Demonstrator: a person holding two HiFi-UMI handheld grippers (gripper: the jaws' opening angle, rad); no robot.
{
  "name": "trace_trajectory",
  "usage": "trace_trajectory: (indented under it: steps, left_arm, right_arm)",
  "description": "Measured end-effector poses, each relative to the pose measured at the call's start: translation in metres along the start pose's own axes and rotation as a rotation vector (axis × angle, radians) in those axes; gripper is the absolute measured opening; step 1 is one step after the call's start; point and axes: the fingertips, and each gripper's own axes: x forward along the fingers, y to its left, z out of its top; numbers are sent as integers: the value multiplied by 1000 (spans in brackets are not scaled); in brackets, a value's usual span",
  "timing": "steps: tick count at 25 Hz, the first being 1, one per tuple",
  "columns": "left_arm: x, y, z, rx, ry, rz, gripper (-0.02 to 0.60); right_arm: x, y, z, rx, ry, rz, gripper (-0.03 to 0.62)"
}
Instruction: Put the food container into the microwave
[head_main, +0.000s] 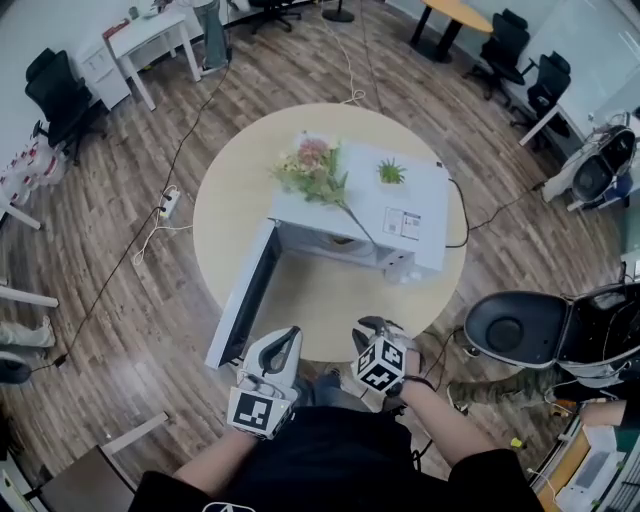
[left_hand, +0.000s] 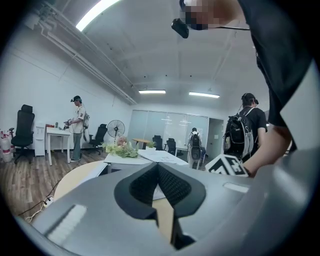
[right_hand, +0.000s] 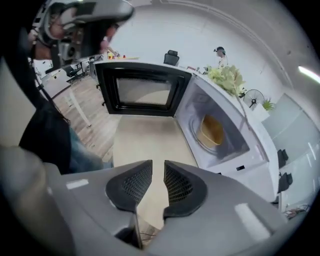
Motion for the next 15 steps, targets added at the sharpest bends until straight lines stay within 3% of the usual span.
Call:
trace_trajectory:
  steps: [3,7,11,13,15]
  left_arm:
    - [10,-9,19,24,-18,-35,1]
    - [21,-24,55,79,-88,-78,0]
    - [27,-41,86,125,-143,-120,0]
    - [27,-46,99,141,-161,-130,1]
    - [25,-50,112,147,-179,-128,1]
  right_arm:
    - [-54,25,11,62,-102,53,56]
    - [-127,31,41,215,-346,73,37]
    - [-207,6,75,234,-688,-96,23]
    - [-245,-12,83,289,-873,-195,24]
    - [-274,-30,80,362,-995,-259,25]
